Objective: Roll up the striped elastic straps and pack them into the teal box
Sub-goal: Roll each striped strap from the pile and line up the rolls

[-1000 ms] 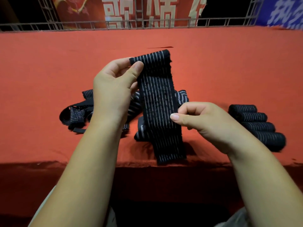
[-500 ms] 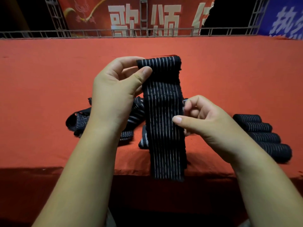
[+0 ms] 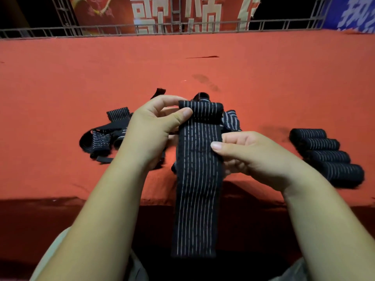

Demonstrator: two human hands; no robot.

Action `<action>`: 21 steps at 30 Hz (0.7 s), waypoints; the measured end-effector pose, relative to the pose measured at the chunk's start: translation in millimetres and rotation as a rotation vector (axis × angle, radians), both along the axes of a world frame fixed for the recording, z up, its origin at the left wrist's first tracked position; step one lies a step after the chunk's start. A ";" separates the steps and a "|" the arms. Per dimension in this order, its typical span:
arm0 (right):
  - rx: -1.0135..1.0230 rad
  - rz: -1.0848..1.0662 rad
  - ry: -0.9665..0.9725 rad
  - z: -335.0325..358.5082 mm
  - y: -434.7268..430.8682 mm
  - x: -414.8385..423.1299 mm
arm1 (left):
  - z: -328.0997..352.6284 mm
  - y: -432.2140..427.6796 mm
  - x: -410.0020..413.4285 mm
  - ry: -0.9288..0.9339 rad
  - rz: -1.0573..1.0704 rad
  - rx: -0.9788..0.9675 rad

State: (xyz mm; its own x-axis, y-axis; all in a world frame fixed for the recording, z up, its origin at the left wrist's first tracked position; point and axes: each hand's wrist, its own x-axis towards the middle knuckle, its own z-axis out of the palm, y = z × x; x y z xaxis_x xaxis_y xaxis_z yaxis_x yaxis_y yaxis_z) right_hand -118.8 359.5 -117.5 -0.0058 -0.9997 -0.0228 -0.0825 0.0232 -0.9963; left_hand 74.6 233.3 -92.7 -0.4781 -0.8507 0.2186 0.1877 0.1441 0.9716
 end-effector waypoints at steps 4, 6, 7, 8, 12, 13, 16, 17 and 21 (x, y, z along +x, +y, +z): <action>0.004 -0.186 0.088 -8.8 -11.4 -1.2 | -17.7 -4.0 -3.2 -0.052 0.018 0.033; -0.039 -0.272 0.094 -11.1 -17.4 -0.8 | -23.6 -7.4 -3.4 -0.047 0.017 0.045; -0.059 -0.297 0.071 -11.7 -20.2 0.1 | -26.2 -9.2 -3.1 -0.041 0.013 0.051; -0.082 -0.322 0.046 -11.9 -22.9 1.2 | -29.0 -11.1 -2.9 -0.032 0.006 0.056; -0.184 -0.411 -0.010 -12.1 -31.8 7.0 | -35.3 -15.4 -3.0 0.038 -0.037 0.064; -0.204 -0.425 -0.005 -13.5 -33.9 8.2 | -35.5 -15.6 -3.1 0.047 -0.044 0.059; -0.236 -0.443 0.008 -20.8 -40.2 8.0 | -37.2 -15.8 -5.4 0.048 -0.057 0.038; -0.241 -0.447 0.002 -22.1 -41.7 7.8 | -37.7 -15.8 -6.2 0.049 -0.067 0.037; -0.253 -0.446 -0.039 -22.9 -44.1 6.9 | -37.6 -18.7 -6.5 0.039 -0.085 0.029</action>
